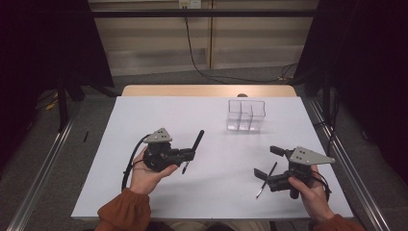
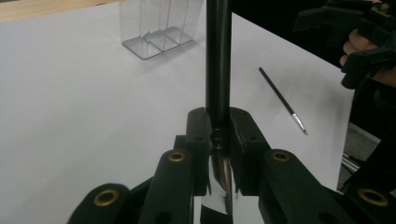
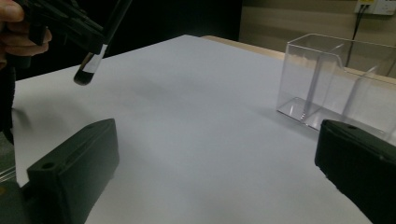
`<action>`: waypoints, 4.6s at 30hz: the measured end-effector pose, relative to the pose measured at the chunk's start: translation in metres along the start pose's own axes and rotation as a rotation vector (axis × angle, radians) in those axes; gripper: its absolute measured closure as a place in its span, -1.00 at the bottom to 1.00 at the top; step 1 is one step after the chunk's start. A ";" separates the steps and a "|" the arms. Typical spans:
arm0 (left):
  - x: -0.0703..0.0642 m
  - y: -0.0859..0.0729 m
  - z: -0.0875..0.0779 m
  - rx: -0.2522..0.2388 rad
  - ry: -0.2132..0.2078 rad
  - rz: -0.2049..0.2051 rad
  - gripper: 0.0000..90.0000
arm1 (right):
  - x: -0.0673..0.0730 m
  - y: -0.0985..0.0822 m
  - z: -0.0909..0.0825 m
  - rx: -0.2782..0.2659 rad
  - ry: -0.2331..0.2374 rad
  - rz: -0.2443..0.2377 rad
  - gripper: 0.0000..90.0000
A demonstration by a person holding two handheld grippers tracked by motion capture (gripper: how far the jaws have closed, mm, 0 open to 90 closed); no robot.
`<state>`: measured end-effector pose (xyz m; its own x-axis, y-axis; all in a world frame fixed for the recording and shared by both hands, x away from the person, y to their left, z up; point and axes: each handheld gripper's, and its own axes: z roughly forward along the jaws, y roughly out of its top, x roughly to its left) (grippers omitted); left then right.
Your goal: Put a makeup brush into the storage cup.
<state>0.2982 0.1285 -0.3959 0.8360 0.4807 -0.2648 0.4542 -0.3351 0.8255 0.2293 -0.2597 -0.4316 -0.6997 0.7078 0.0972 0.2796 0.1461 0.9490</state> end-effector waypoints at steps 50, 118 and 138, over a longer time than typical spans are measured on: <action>-0.037 0.024 0.014 0.333 -0.016 0.240 0.76 | 0.027 0.067 0.068 0.381 0.372 -0.217 -0.99; -0.046 0.017 0.050 0.715 -0.074 0.389 0.76 | 0.045 0.082 0.138 0.950 0.545 -0.480 -0.35; -0.047 0.016 0.056 0.720 -0.077 0.423 0.76 | 0.047 0.076 0.148 0.940 0.623 -0.451 0.41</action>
<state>0.2839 0.0551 -0.3981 0.9868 0.1504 -0.0594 0.1617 -0.9228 0.3496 0.3150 -0.1128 -0.3995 -0.9812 0.0480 0.1868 0.1160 0.9208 0.3723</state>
